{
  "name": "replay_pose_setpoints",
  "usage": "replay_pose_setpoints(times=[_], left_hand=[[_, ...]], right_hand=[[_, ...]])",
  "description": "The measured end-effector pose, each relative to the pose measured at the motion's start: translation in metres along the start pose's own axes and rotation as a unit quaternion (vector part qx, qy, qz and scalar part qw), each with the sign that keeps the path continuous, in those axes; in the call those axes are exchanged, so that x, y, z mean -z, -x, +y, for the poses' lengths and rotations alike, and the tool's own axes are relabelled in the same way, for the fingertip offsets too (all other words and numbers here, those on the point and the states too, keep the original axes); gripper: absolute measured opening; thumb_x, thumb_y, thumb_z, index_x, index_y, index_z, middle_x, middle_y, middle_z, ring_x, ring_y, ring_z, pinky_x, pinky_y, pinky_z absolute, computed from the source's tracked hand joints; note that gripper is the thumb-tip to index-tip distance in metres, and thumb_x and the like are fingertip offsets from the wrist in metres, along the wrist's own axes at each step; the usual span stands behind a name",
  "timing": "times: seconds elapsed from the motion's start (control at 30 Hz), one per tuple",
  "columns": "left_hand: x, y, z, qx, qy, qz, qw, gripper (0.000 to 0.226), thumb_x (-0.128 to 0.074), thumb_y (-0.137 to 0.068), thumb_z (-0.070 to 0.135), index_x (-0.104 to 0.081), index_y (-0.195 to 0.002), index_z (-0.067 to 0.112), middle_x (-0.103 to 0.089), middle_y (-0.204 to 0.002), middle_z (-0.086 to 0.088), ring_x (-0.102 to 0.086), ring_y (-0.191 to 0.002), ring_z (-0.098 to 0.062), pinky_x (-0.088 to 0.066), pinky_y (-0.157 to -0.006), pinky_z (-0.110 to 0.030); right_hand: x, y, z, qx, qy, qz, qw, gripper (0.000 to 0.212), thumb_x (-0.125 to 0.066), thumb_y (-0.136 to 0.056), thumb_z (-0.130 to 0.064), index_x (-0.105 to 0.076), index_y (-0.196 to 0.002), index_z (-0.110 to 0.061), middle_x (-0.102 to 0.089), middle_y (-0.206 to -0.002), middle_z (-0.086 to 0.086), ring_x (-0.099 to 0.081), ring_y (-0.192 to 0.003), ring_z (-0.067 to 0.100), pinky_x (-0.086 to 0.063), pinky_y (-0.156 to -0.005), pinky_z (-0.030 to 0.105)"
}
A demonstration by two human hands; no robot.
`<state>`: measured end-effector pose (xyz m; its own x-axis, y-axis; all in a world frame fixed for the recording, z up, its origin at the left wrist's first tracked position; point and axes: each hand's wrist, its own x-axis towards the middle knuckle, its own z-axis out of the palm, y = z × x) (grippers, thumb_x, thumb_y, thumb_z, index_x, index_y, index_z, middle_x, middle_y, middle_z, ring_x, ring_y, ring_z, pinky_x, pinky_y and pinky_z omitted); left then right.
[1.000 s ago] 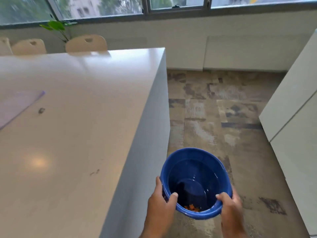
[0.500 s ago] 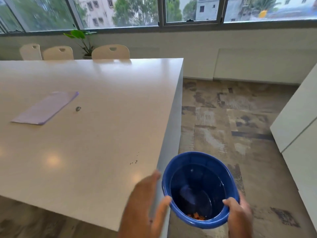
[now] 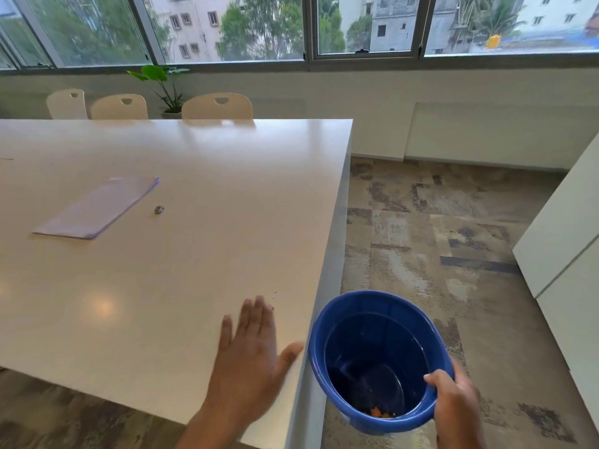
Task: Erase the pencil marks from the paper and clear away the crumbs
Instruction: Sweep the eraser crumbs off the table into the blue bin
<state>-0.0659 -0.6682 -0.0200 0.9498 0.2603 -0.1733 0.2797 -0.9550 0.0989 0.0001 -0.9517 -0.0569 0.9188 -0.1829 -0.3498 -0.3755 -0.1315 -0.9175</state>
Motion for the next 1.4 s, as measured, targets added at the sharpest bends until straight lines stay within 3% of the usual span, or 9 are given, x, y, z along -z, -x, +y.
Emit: replay_pose_setpoints(times=[0.2,0.3,0.43,0.57,0.73,0.93,1.13,1.27,1.4], left_hand=[[0.006,-0.002,0.032,-0.151,0.101,-0.037,0.983,0.076,-0.009,-0.1,0.078,0.028,-0.157,0.044,0.033,-0.165,0.025,0.034,-0.149,0.007,0.008,-0.131,-0.034],[0.008,-0.01,0.009,-0.135,0.152,0.036,0.978,0.086,0.0,-0.093,0.086,0.017,-0.162,0.039,0.024,-0.17,0.021,0.027,-0.153,0.007,0.01,-0.13,-0.028],[0.01,-0.032,-0.038,-0.05,0.113,0.071,0.99,0.108,0.015,-0.082,0.092,0.006,-0.167,0.026,0.017,-0.173,0.006,0.021,-0.158,-0.005,0.009,-0.13,-0.032],[0.012,-0.044,-0.049,-0.014,0.032,0.042,0.999,0.12,0.026,-0.076,0.09,0.004,-0.168,0.015,0.009,-0.176,-0.004,0.013,-0.161,-0.015,0.005,-0.132,-0.04],[0.01,-0.039,0.006,-0.114,0.005,-0.006,0.993,0.114,0.028,-0.075,0.089,0.016,-0.165,0.019,0.024,-0.172,-0.001,0.027,-0.158,-0.014,0.009,-0.131,-0.041],[0.01,-0.02,0.074,-0.249,0.127,-0.072,0.957,0.089,-0.009,-0.094,0.085,0.006,-0.167,0.036,0.017,-0.172,0.023,0.022,-0.155,0.004,0.0,-0.133,-0.035],[0.022,-0.025,0.051,-0.196,0.154,0.015,0.968,0.084,-0.009,-0.098,0.082,0.005,-0.167,0.036,0.014,-0.172,0.023,0.022,-0.153,0.01,0.004,-0.131,-0.028],[0.02,-0.055,0.001,-0.096,0.063,0.044,0.992,0.109,0.018,-0.081,0.09,0.006,-0.167,0.024,0.015,-0.173,0.005,0.019,-0.159,-0.009,0.007,-0.131,-0.033],[0.018,-0.068,-0.01,-0.056,0.026,0.032,0.998,0.115,0.021,-0.079,0.089,0.005,-0.167,0.016,0.009,-0.176,-0.004,0.012,-0.161,-0.016,0.004,-0.132,-0.038]], right_hand=[[0.0,0.004,-0.004,-0.007,0.008,0.003,1.0,0.032,-0.053,-0.089,0.007,-0.063,-0.094,-0.022,-0.066,-0.088,0.023,-0.061,-0.079,0.041,-0.053,-0.074,0.051],[-0.001,0.006,-0.008,0.006,0.0,0.005,1.0,0.032,-0.053,-0.089,0.005,-0.065,-0.096,-0.024,-0.067,-0.088,0.023,-0.062,-0.082,0.043,-0.055,-0.079,0.055],[-0.004,0.008,-0.01,0.011,-0.011,0.008,1.0,0.031,-0.053,-0.073,-0.021,-0.069,-0.099,-0.026,-0.069,-0.089,0.018,-0.064,-0.087,0.042,-0.055,-0.085,0.06],[-0.003,0.006,-0.012,0.011,-0.011,0.001,1.0,0.024,-0.054,-0.084,-0.008,-0.067,-0.099,-0.022,-0.067,-0.091,0.02,-0.062,-0.092,0.047,-0.055,-0.085,0.062],[-0.002,0.007,-0.013,-0.001,-0.001,0.011,1.0,0.031,-0.053,-0.084,-0.005,-0.067,-0.099,-0.028,-0.069,-0.09,0.017,-0.064,-0.089,0.045,-0.055,-0.086,0.062],[-0.002,0.003,-0.006,-0.008,-0.009,0.018,1.0,0.032,-0.054,-0.078,-0.011,-0.071,-0.098,-0.029,-0.072,-0.089,0.015,-0.066,-0.09,0.045,-0.057,-0.089,0.065],[-0.001,0.004,-0.014,-0.002,0.004,0.013,1.0,0.03,-0.055,-0.085,-0.003,-0.067,-0.099,-0.027,-0.07,-0.089,0.016,-0.065,-0.086,0.044,-0.057,-0.084,0.063],[-0.002,0.004,-0.012,-0.005,-0.001,0.019,1.0,0.022,-0.056,-0.08,-0.015,-0.065,-0.095,-0.028,-0.07,-0.089,0.016,-0.066,-0.086,0.043,-0.058,-0.086,0.065],[-0.002,0.001,-0.012,-0.01,-0.005,0.015,1.0,0.034,-0.051,-0.065,-0.026,-0.066,-0.095,-0.029,-0.07,-0.089,0.014,-0.066,-0.085,0.041,-0.058,-0.086,0.065]])
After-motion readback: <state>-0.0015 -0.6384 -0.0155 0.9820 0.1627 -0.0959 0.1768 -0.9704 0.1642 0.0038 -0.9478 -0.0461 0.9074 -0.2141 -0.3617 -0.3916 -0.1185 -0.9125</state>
